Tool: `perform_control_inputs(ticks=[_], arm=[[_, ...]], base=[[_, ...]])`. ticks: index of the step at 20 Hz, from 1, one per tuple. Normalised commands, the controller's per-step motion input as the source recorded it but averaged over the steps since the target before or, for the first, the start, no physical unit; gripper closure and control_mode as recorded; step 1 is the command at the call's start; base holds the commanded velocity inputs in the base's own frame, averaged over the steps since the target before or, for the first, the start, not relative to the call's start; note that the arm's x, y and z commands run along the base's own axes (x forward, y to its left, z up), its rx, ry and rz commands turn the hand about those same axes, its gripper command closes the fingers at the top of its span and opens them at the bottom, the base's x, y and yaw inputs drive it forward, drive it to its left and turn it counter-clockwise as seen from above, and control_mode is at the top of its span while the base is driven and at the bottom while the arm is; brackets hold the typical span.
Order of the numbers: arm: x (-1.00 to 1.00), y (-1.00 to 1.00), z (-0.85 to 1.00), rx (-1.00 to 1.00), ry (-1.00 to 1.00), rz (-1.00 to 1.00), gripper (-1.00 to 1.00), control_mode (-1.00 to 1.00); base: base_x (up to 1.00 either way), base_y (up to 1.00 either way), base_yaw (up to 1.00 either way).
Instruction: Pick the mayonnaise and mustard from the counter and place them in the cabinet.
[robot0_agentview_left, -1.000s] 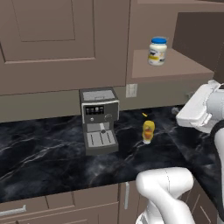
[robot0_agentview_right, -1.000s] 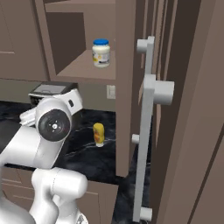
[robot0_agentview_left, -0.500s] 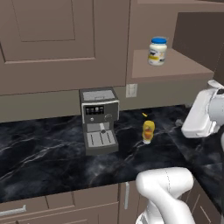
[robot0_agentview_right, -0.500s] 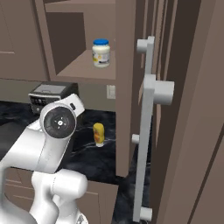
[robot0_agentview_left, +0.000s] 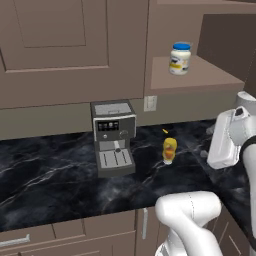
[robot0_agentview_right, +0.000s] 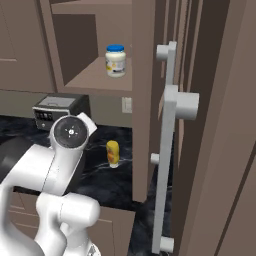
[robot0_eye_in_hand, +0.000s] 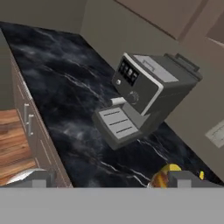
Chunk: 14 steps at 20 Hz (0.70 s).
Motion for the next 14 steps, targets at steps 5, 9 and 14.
perform_control_inputs(ticks=[5, 9, 14], arm=[[0.00, 0.26, -0.63, -0.14, 0.00, 0.00, -1.00, -1.00], [0.00, 0.19, -0.39, -0.09, -0.03, 0.00, -1.00, -1.00], [0.00, 0.03, -0.32, -0.05, -0.05, 0.00, -1.00, -1.00]], base=[[0.00, 0.00, 0.00], [0.00, 0.00, 0.00], [0.00, 0.00, 0.00]])
